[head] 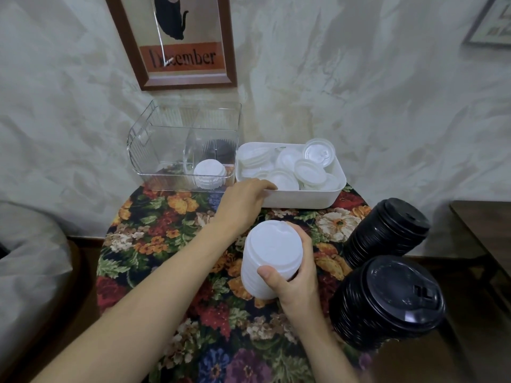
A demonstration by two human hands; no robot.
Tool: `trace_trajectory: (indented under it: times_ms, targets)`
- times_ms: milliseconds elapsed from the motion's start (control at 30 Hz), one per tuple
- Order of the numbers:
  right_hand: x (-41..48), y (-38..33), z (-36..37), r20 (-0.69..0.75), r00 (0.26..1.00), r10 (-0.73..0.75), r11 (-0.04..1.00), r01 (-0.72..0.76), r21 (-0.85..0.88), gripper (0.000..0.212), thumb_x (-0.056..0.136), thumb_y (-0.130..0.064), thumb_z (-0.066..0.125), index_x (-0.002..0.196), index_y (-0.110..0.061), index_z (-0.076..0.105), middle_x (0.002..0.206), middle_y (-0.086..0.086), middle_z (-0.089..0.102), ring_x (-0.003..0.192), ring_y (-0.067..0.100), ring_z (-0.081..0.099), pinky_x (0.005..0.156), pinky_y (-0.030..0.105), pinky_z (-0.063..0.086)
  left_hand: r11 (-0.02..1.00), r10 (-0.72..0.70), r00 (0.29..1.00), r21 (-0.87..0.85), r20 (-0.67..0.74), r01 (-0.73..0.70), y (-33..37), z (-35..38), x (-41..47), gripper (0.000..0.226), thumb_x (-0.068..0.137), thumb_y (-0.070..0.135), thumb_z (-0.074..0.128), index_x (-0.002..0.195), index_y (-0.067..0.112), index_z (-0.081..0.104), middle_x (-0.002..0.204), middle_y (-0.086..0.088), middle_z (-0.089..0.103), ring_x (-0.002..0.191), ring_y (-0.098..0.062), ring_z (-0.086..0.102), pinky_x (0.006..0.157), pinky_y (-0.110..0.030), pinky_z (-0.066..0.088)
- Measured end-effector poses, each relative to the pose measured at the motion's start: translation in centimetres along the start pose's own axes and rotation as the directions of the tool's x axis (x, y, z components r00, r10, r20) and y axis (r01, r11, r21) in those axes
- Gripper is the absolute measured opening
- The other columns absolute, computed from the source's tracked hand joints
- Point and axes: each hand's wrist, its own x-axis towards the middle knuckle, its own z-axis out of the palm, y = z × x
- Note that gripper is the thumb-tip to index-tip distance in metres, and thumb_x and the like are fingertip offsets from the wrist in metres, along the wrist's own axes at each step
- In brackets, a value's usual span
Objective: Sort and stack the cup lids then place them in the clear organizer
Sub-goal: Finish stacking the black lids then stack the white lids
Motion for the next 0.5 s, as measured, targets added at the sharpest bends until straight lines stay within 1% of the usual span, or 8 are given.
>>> trace_trajectory:
  times_ms: [133,233,267,300,367,400,467,500]
  targets:
    - [0.0,0.2,0.0,0.002,1.000,0.001,1.000,-0.001,0.005,0.102,0.062,-0.081,0.080,0.144,-0.030,0.046,0.131,-0.024,0.059,0.125,0.005,0.059,0.092,0.018,0.051,1.000,0.008,0.999,0.004,0.043,-0.008,0.0,-0.5,-1.0,0.031,0.103,0.014,0.055,0.127,0.025,0.072,0.122,0.000,0.073,0.114,-0.026,0.064,0.094,-0.046,0.051]
    - [0.0,0.1,0.0,0.001,1.000,0.001,1.000,-0.001,0.011,0.102,0.062,-0.081,0.080,0.144,-0.031,0.045,0.131,-0.024,0.059,0.125,0.006,0.058,0.093,0.018,0.050,1.000,0.006,0.994,-0.011,0.110,-0.004,0.3,-1.7,-1.3,0.029,0.104,0.022,0.055,0.127,0.029,0.072,0.125,0.007,0.073,0.115,-0.018,0.064,0.096,-0.040,0.050]
    - [0.0,0.1,0.0,0.002,1.000,-0.001,1.000,0.001,0.013,0.101,0.062,-0.081,0.080,0.143,-0.031,0.045,0.131,-0.024,0.059,0.126,0.007,0.058,0.093,0.018,0.050,1.000,-0.002,0.991,-0.024,0.130,0.006,0.4,-2.2,-1.3,0.027,0.104,0.026,0.056,0.125,0.030,0.073,0.124,0.010,0.073,0.111,-0.013,0.065,0.096,-0.037,0.050]
    - [0.0,0.1,0.0,0.002,1.000,-0.003,1.000,0.003,0.014,0.100,0.063,-0.080,0.080,0.143,-0.032,0.046,0.132,-0.024,0.059,0.126,0.007,0.058,0.094,0.018,0.050,0.999,-0.018,0.989,-0.040,0.149,0.024,0.5,-2.6,-1.3,0.025,0.103,0.028,0.058,0.123,0.031,0.074,0.122,0.012,0.073,0.103,-0.007,0.066,0.094,-0.035,0.051]
    - [0.0,0.0,0.0,0.002,1.000,-0.001,1.000,0.001,0.021,0.098,0.063,-0.079,0.080,0.143,-0.033,0.046,0.132,-0.023,0.059,0.126,0.007,0.058,0.094,0.017,0.050,0.996,-0.041,0.980,-0.071,0.194,0.055,0.6,-3.1,-1.2,0.021,0.101,0.029,0.062,0.118,0.032,0.075,0.118,0.014,0.074,0.077,0.005,0.061,0.083,-0.031,0.051]
    - [0.0,0.0,0.0,0.004,1.000,-0.001,1.000,0.001,0.024,0.098,0.064,-0.079,0.080,0.143,-0.032,0.046,0.132,-0.023,0.059,0.126,0.007,0.058,0.095,0.017,0.050,0.996,-0.038,0.977,-0.073,0.211,0.054,0.7,-3.2,-1.2,0.020,0.101,0.030,0.063,0.117,0.032,0.075,0.117,0.013,0.074,0.070,0.007,0.057,0.079,-0.028,0.050]
    - [0.0,-0.1,0.0,0.007,1.000,-0.001,1.000,0.001,0.028,0.099,0.064,-0.079,0.080,0.143,-0.031,0.046,0.133,-0.023,0.059,0.127,0.008,0.058,0.095,0.017,0.050,0.997,-0.029,0.975,-0.063,0.220,0.044,0.8,-3.7,-1.2,0.020,0.101,0.033,0.063,0.118,0.032,0.075,0.116,0.015,0.073,0.073,0.005,0.057,0.080,-0.026,0.046]
    - [-0.1,-0.1,0.0,0.008,1.000,-0.002,1.000,0.001,0.029,0.100,0.064,-0.079,0.081,0.143,-0.031,0.046,0.132,-0.023,0.059,0.126,0.008,0.058,0.094,0.017,0.050,0.997,-0.027,0.980,-0.065,0.199,0.041,0.8,-4.0,-1.0,0.020,0.102,0.035,0.063,0.117,0.032,0.075,0.114,0.017,0.073,0.073,0.005,0.058,0.082,-0.026,0.046]
